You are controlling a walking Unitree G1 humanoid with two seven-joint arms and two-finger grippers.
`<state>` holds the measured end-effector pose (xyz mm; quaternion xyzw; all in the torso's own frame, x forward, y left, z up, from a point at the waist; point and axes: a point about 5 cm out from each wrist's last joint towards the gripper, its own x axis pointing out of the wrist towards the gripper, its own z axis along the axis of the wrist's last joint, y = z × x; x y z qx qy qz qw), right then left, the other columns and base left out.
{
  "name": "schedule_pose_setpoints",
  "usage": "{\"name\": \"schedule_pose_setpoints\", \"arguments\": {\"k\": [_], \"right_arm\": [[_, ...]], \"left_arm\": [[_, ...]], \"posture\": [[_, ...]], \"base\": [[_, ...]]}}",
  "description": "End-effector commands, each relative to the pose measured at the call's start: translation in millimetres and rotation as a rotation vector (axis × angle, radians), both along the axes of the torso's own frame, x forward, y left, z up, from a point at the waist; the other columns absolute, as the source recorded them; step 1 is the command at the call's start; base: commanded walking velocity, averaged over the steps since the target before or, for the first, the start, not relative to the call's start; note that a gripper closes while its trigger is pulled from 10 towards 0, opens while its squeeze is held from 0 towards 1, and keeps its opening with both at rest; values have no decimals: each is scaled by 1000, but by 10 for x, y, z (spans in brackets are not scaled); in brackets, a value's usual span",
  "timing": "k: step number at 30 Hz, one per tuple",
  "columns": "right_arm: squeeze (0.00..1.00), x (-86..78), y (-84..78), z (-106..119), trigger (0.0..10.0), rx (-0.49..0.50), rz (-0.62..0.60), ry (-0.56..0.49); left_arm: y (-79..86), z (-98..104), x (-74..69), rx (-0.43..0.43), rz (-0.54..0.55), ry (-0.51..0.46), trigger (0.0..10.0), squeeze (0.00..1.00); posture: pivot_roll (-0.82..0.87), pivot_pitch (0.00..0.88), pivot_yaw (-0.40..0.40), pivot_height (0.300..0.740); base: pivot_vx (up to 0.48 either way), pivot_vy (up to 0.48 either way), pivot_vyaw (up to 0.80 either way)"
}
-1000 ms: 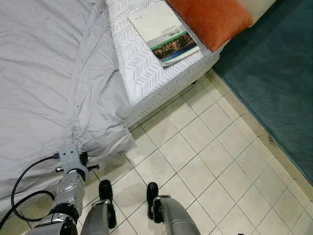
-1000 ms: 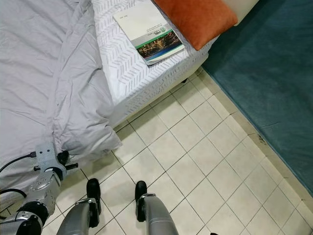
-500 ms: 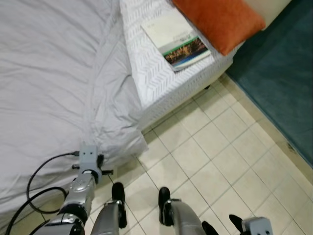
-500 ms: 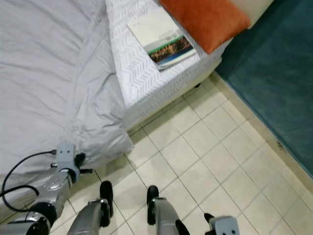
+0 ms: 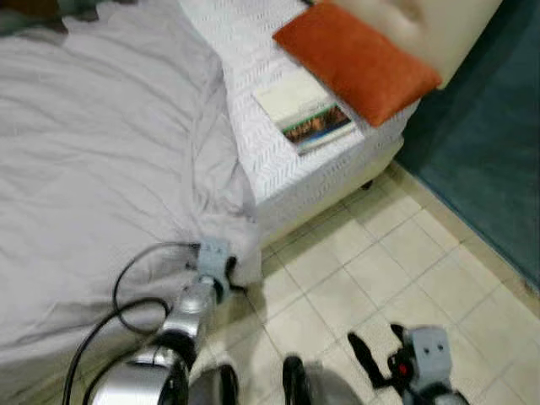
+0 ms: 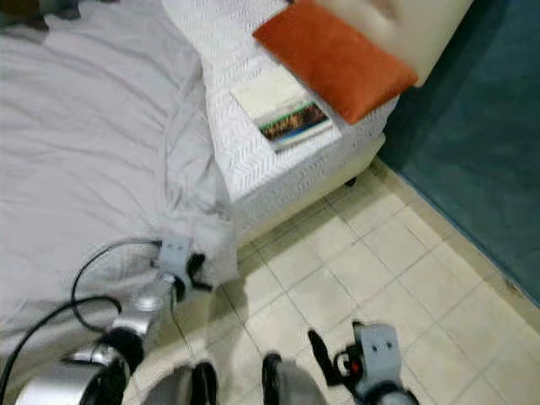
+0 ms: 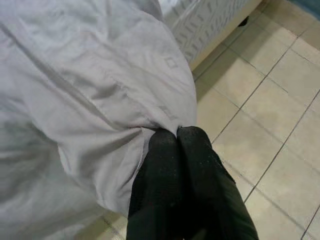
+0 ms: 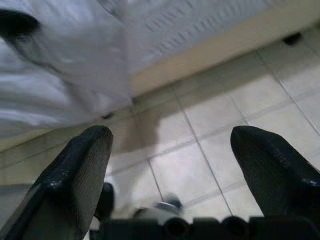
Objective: Clean up the room
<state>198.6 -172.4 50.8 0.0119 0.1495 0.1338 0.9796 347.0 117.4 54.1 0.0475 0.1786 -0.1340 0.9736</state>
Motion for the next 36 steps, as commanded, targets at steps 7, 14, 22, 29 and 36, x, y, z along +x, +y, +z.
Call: {"name": "schedule_pose_setpoints", "arguments": {"k": [7,14,22,29,36], "right_arm": [[0,66,-42,-124,10000,-26,-16,11],[0,115,-4,-134,10000,-29,-23,-12],[0,76,42,-173,10000,-35,-4,-6],[0,20,78,-238,10000,-41,10,11],[0,60,89,-244,10000,-49,21,6]], "left_arm": [[-525,-25,-87,41,-216,28,10000,0],[-757,35,-103,54,-306,16,10000,0],[-1032,29,-205,181,-497,-2,10000,0],[-1260,-4,-330,219,-594,-6,10000,231],[-1518,118,-373,61,-574,-4,10000,1000]], "posture": [[-231,159,35,740],[-242,146,69,740],[-248,150,81,740],[-256,152,89,740],[-247,142,84,740]], "base": [[317,-356,0],[241,-242,0],[0,0,0],[0,0,0],[0,0,0]]}}
